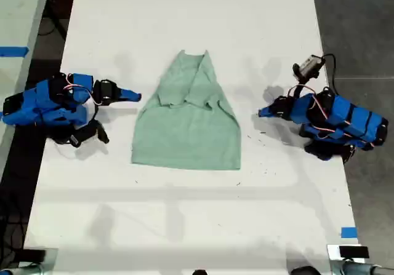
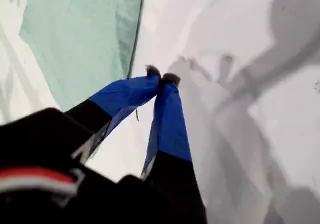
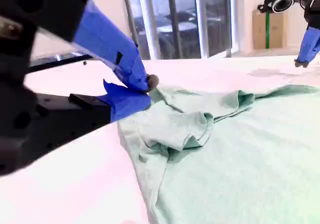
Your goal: Fold t shirt
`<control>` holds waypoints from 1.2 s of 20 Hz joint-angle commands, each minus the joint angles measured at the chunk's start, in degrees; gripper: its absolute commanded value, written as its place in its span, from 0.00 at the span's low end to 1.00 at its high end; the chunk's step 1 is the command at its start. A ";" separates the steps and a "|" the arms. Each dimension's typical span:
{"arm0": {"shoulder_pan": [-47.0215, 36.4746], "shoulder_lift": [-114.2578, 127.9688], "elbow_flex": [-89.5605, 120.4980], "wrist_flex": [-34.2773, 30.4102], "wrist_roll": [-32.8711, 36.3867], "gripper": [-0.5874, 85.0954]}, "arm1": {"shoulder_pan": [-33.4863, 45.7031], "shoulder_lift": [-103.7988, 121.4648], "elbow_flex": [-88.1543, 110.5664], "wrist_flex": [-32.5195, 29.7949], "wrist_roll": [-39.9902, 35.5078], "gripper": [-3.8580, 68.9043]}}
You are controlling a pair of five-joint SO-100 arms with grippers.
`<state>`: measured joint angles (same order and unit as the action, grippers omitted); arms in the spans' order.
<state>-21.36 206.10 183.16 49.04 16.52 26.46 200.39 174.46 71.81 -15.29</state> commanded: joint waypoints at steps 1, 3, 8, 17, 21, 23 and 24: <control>-2.72 0.44 0.09 2.02 -3.96 0.00 | 0.53 0.88 -3.60 8.61 6.68 0.04; -2.72 0.44 0.09 2.02 -3.96 0.00 | 0.70 0.88 -3.25 8.44 7.12 0.04; -2.64 0.44 0.09 2.02 -3.96 0.00 | -1.41 0.88 -3.52 5.63 4.66 0.04; -2.81 0.44 0.09 1.85 -3.96 0.00 | -19.69 -24.26 -20.48 -1.93 22.41 0.04; -2.72 0.44 0.09 1.93 -3.96 0.00 | -30.32 -44.12 -26.37 -12.22 29.18 0.13; -2.81 0.44 0.09 1.93 -3.96 0.00 | -33.75 -47.02 -24.61 -16.52 32.43 0.18; -2.72 0.44 0.09 1.93 -3.87 0.00 | -34.98 -48.16 -23.55 -19.07 32.87 0.21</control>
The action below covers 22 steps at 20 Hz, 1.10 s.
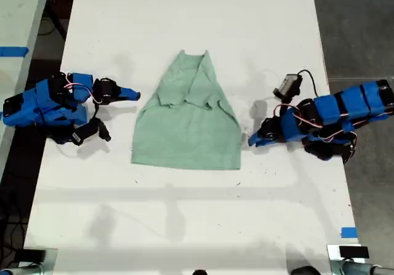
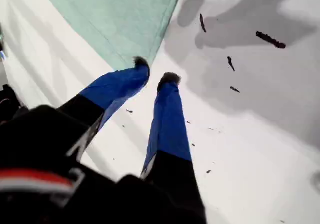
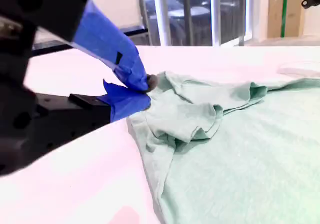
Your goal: Fold t shirt
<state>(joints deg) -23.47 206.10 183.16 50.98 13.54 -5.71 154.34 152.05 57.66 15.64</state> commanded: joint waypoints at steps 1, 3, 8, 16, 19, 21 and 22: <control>-0.62 0.44 0.09 0.00 -0.97 0.00 | -3.60 -3.60 -0.53 -7.21 2.02 0.25; -0.62 0.44 0.09 0.00 -0.97 0.00 | -4.22 -8.09 -0.97 -11.25 1.58 0.28; -0.62 0.44 0.09 0.09 -0.97 0.00 | -5.01 -33.05 -7.82 -24.08 1.67 0.28; -0.44 0.44 0.09 0.09 -0.97 0.00 | -7.91 -60.56 -33.57 -9.93 5.89 0.07; -0.44 0.44 0.09 0.09 -0.97 0.00 | -6.86 -47.81 -34.45 3.16 6.33 0.07; -0.44 0.44 0.09 0.09 -0.97 0.00 | -3.87 -37.18 -33.13 4.13 -0.62 0.07; -0.44 0.44 0.09 0.09 -0.97 0.00 | -2.29 -33.49 -33.66 2.55 -5.01 0.07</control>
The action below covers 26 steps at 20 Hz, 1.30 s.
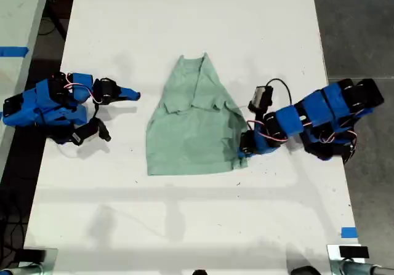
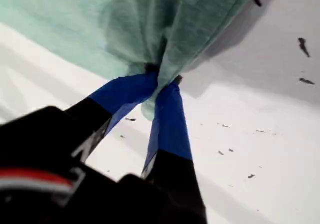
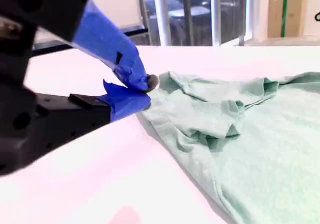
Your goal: Fold t shirt
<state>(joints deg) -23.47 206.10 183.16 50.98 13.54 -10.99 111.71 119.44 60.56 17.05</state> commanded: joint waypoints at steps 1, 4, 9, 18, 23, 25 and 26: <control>-0.53 0.44 0.09 0.09 -0.97 0.00 | 4.66 11.07 -2.55 -3.96 -11.60 0.07; -0.53 0.44 0.09 0.09 -0.97 0.00 | 6.94 0.00 -20.48 -5.27 -21.80 0.07; -0.44 0.44 0.09 0.09 -0.97 0.00 | 7.29 -36.21 -61.26 0.97 -30.67 0.07; -0.44 0.44 0.00 0.26 -0.79 0.00 | 9.40 -27.16 -57.48 6.68 -30.94 0.21; -0.44 0.44 0.00 0.26 -0.79 0.00 | 17.75 4.22 -25.93 11.87 -31.29 0.08; -0.53 0.44 0.00 0.18 -0.79 0.00 | 23.20 24.96 -0.79 5.19 -32.96 0.08; -0.53 0.44 0.00 0.18 -0.79 0.00 | 26.10 35.77 10.90 3.96 -32.34 0.08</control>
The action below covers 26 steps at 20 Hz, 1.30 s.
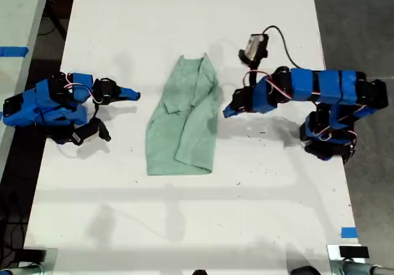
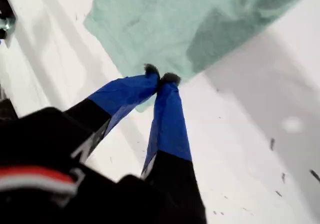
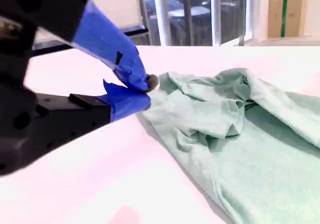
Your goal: Fold t shirt
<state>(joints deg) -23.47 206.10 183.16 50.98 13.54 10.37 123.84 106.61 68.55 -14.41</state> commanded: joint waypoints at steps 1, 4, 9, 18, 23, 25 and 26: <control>-0.53 0.44 0.00 0.18 -0.79 0.00 | 7.38 35.16 34.37 -3.34 0.44 0.08; -0.62 0.44 0.00 0.09 -0.79 0.00 | 12.57 71.63 57.13 8.61 1.23 0.08; -0.62 0.44 0.00 0.18 -0.97 0.00 | 12.57 77.43 67.59 10.20 4.83 0.08; -0.26 0.44 0.00 0.44 -1.23 0.00 | 13.62 77.43 67.85 11.60 5.89 0.08; -0.35 0.44 0.00 0.44 -1.23 0.00 | 13.62 77.43 67.94 11.60 6.06 0.08; -0.35 0.44 0.00 0.44 -1.23 0.00 | 13.62 77.43 67.94 11.60 6.06 0.08; -0.35 0.44 0.00 0.44 -1.23 0.00 | 13.62 77.43 67.94 11.60 6.06 0.08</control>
<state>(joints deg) -23.47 206.10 183.16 51.33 13.36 23.64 200.74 173.50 79.72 -9.05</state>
